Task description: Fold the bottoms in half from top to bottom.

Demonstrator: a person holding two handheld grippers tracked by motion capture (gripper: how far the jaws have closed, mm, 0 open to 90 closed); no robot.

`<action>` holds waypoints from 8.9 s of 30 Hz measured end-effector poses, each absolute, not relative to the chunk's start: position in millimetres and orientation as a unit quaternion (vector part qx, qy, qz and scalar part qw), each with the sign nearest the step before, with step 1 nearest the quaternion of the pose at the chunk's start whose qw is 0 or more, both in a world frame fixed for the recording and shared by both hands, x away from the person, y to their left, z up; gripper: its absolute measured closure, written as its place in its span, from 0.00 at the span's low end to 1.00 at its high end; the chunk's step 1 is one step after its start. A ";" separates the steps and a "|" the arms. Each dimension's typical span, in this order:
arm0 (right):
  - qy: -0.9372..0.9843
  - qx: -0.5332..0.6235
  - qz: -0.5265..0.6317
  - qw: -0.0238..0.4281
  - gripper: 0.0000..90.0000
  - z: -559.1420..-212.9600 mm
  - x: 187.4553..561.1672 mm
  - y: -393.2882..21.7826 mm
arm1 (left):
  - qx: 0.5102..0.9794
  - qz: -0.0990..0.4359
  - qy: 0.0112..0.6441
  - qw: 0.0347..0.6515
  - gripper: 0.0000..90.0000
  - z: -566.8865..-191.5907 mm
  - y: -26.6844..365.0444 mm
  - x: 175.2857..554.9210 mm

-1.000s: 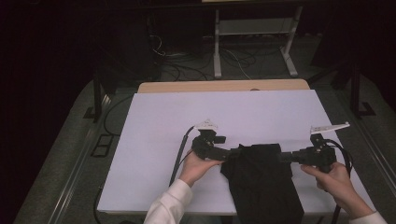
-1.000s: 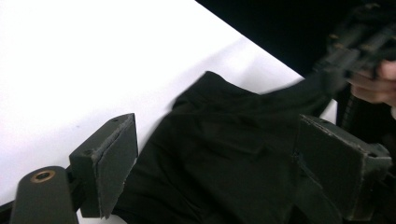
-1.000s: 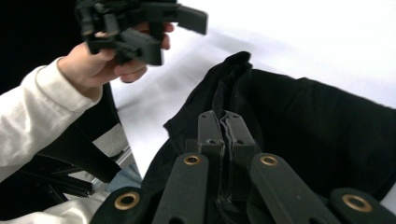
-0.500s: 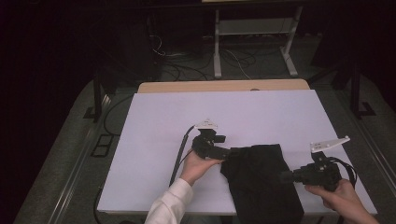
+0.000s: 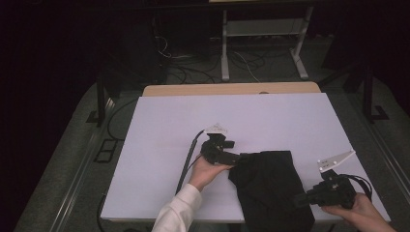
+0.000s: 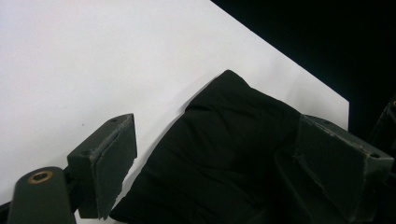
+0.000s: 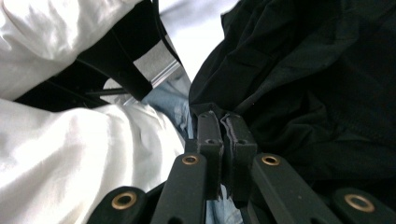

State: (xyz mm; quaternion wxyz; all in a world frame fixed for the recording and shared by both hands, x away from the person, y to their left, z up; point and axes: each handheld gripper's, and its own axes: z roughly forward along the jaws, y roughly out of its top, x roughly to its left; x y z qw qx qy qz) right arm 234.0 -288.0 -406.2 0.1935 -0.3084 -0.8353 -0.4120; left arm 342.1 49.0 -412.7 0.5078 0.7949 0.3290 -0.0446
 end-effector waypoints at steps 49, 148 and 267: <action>-0.840 -0.358 -0.399 0.082 0.07 -396.1 259.9 -296.9 | 0.811 -0.033 0.321 0.487 0.00 -412.8 51.1 341.7; -0.808 -0.415 -0.406 0.102 0.64 -455.1 370.1 -308.2 | 0.814 -0.100 0.339 0.462 0.70 -464.1 69.9 363.0; -0.765 -0.469 -0.441 0.021 0.51 -424.5 499.4 -214.6 | 0.787 0.046 0.410 0.458 0.67 -406.2 145.4 501.7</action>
